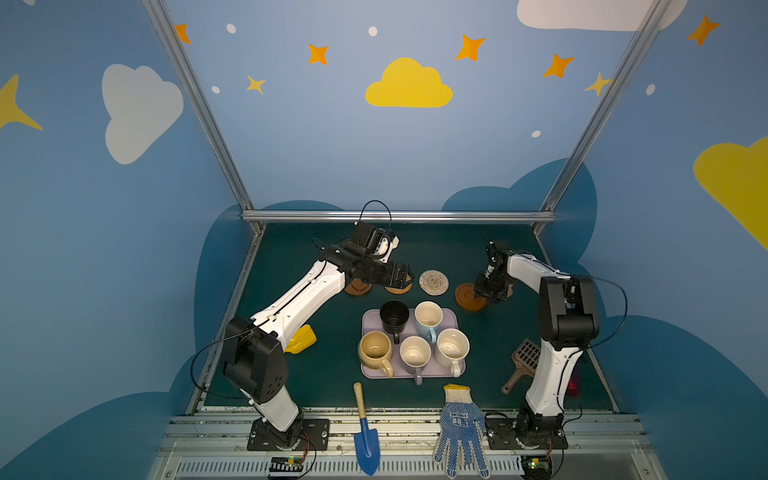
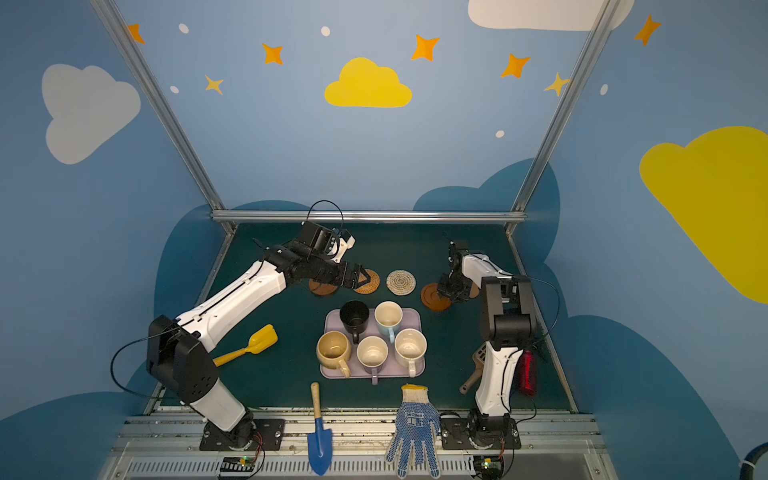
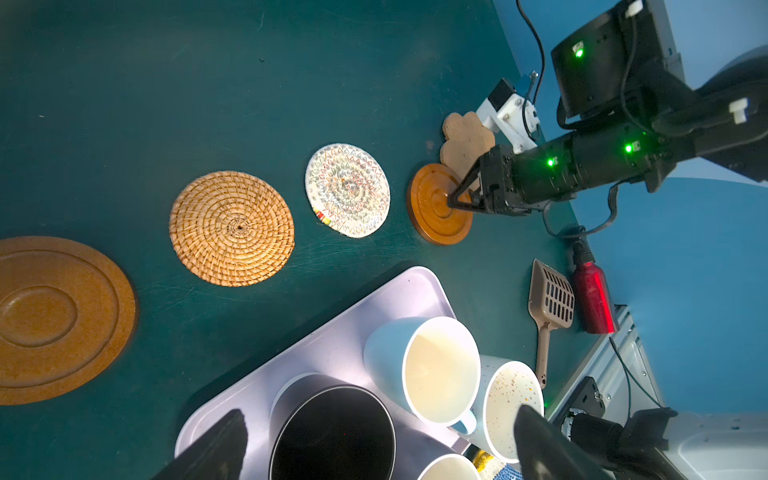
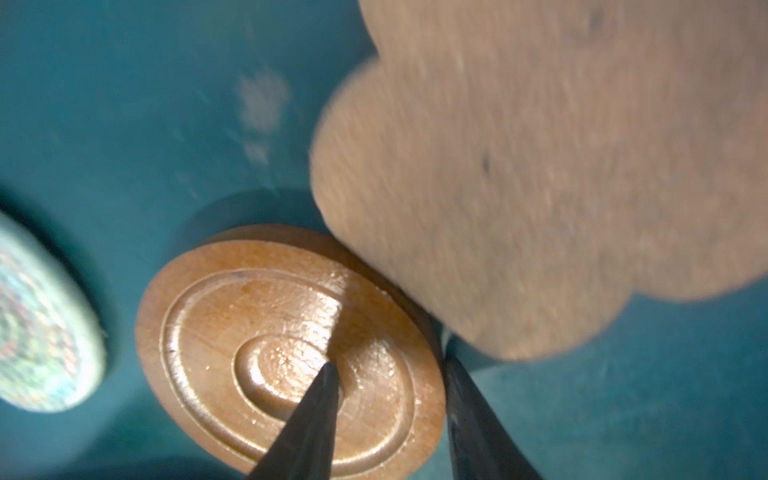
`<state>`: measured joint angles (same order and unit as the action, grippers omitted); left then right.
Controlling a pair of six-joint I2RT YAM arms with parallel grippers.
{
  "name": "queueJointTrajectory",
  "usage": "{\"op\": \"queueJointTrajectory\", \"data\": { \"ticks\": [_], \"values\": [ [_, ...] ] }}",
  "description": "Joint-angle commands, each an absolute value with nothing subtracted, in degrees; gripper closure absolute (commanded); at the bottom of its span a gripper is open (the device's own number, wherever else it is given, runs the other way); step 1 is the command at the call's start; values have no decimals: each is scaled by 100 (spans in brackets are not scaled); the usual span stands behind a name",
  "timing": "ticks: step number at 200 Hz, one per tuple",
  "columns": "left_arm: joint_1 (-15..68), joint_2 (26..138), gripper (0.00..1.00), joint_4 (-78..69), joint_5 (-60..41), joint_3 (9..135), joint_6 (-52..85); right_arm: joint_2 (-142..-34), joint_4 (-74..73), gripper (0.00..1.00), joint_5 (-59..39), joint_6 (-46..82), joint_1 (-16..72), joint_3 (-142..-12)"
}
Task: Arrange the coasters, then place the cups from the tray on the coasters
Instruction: 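Grip the ringed brown wooden coaster and slide it beside the rope coaster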
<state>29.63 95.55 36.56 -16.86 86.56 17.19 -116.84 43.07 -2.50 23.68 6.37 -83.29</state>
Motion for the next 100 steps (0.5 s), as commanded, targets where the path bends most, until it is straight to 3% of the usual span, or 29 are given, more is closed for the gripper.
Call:
{"op": "queueJointTrajectory", "data": {
  "ticks": [1,100],
  "values": [
    [2931,9688,0,3631,-1767,8813,1718,-11944,4554,58,-235,2408,633,-8628],
    [2905,9672,0,3622,-1756,8801,1719,-12795,4960,56,-90,2255,563,-9834]
  ]
}}
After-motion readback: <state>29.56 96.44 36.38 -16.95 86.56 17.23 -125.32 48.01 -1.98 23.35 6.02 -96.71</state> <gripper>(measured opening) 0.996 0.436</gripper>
